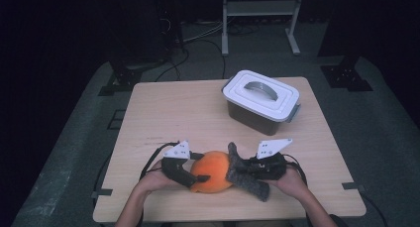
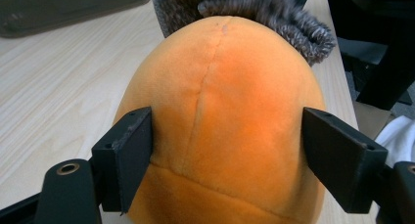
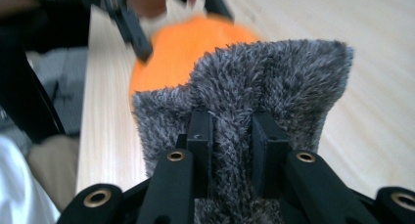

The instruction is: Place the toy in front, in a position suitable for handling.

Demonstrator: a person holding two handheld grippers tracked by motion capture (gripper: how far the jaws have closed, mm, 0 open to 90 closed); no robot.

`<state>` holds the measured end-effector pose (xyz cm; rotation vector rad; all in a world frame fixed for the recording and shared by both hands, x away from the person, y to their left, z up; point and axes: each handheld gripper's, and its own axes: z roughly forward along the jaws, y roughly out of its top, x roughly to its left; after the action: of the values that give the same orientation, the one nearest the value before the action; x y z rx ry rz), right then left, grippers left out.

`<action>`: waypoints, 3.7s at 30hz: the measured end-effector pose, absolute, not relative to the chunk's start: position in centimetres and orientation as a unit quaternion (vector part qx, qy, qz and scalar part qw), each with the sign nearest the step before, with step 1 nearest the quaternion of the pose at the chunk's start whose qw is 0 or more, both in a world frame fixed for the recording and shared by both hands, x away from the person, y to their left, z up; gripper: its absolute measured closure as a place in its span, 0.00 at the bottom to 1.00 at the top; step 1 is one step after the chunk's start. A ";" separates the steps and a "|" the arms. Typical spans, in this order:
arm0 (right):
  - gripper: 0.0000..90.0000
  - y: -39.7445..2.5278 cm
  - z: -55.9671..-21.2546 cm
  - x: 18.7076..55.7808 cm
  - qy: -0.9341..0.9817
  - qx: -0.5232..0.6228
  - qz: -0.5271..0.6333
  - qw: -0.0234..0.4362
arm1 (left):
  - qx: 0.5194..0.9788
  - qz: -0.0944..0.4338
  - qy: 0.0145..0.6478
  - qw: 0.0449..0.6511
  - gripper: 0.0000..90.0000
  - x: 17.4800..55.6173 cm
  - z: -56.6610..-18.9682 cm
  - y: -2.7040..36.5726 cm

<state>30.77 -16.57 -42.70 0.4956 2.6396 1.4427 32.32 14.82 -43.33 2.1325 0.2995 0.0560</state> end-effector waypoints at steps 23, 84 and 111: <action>0.80 -16.8 -43.5 30.8 0.875 0.160 0.456 0.031 | 0.879 0.011 0.115 0.462 0.23 32.2 -42.5 13.6; 0.82 -15.9 -41.4 29.7 0.864 0.129 0.485 0.030 | 0.884 -0.007 0.045 0.465 0.36 30.5 -42.0 12.8; 0.82 -18.8 -42.3 30.2 0.875 0.159 0.458 0.018 | 0.885 -0.009 0.045 0.464 0.35 30.5 -42.1 12.9</action>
<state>30.21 -18.78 -42.30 0.4924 2.7174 1.4214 30.55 12.94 -42.10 2.1731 0.1108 -0.0219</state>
